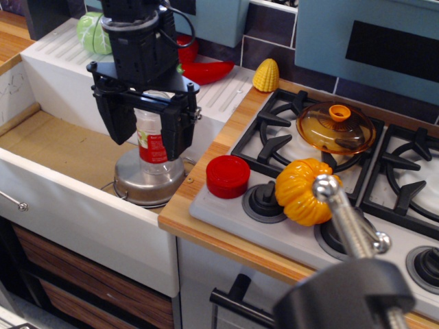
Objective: Put cap on container
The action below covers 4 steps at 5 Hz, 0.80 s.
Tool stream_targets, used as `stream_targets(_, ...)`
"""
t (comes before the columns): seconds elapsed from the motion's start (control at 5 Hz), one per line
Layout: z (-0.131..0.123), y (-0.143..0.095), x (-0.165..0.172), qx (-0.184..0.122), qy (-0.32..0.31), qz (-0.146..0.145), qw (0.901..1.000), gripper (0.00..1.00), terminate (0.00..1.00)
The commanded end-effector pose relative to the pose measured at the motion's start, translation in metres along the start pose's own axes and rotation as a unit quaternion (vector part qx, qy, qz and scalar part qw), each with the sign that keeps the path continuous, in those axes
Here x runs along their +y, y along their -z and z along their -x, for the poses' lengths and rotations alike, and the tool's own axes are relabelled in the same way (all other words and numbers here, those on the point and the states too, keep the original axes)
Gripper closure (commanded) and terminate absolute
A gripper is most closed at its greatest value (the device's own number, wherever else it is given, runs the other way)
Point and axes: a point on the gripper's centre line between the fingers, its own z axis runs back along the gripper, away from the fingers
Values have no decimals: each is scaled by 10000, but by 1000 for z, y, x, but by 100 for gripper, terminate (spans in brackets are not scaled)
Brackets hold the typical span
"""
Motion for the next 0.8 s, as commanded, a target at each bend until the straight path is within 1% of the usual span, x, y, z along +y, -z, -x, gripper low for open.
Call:
stream_targets(0.0, 0, 0, 0, 0, 0, 0, 10000, 0, 0)
stream_targets(0.2, -13, 12, -7, -30, -199, 72, 9998, 0, 0)
stream_targets(0.4, -34, 29, -10, -317, -387, 11, 9987, 0, 0)
stream_targets(0.6, -44, 34, -15, -544, -384, 144, 9977, 0, 0)
